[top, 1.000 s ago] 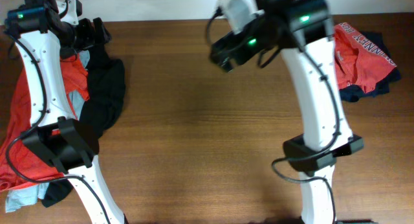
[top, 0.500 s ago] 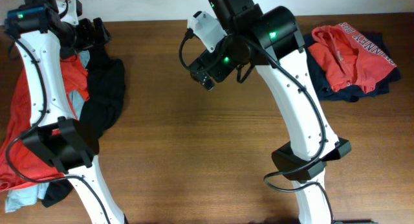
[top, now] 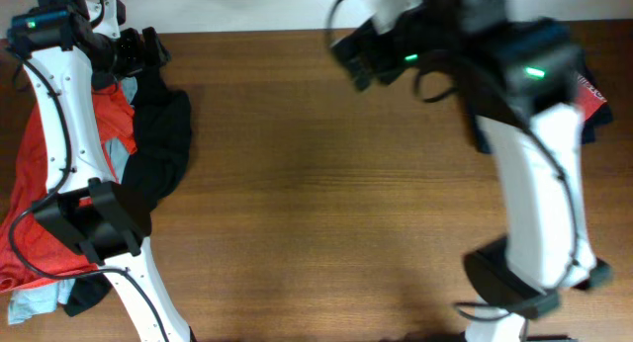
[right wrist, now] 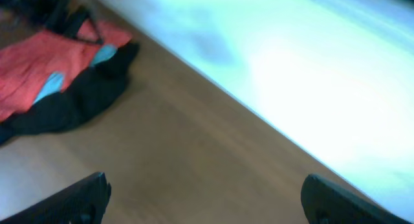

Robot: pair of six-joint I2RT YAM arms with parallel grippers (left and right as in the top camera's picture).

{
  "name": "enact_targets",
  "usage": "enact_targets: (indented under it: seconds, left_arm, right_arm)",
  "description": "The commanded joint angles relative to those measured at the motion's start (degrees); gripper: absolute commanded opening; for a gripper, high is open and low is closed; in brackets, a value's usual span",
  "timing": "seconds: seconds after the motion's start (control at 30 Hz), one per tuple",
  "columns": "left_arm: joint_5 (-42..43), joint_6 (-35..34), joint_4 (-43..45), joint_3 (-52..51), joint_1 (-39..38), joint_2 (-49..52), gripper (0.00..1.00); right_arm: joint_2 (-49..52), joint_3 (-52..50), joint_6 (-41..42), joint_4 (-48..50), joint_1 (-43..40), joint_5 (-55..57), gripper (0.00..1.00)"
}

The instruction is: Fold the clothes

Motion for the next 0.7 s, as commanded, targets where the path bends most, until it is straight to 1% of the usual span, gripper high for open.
enact_targets:
  seconds: [0.0,0.1,0.13,0.17,0.47,0.6,0.67]
  left_arm:
    - [0.0,0.7,-0.1,-0.4,-0.2,0.3,0.99]
    - [0.0,0.7,-0.1,-0.4,-0.2,0.3,0.99]
    - [0.0,0.7,-0.1,-0.4,-0.2,0.3,0.99]
    - [0.0,0.7,-0.1,-0.4,-0.2,0.3,0.99]
    - [0.0,0.7,0.0,-0.4,-0.2,0.3,0.99]
    - [0.0,0.7,-0.1,-0.4,-0.2,0.3,0.99]
    - [0.0,0.7,-0.1,-0.4,-0.2,0.3,0.99]
  right_arm:
    - [-8.7,-11.0,-0.5,7.6,-4.2,0.5,0.99]
    - [-15.8,-23.1,-0.5,16.4,-7.5,-1.2,0.99]
    - [-20.7,-31.8,-0.5,21.9,-9.4,-1.5,0.99]
    - [-23.6,-37.0,-0.5,24.8,-10.3,-1.5,0.99]
    - [-47.8,-79.8,-0.5,46.0,-18.3,-1.7,0.99]
    - [-60.8,-102.0,-0.5,60.0,-22.7,-4.2,0.99]
    - [-66.6,-111.4,-0.5,66.3,-24.4,-4.9,0.99]
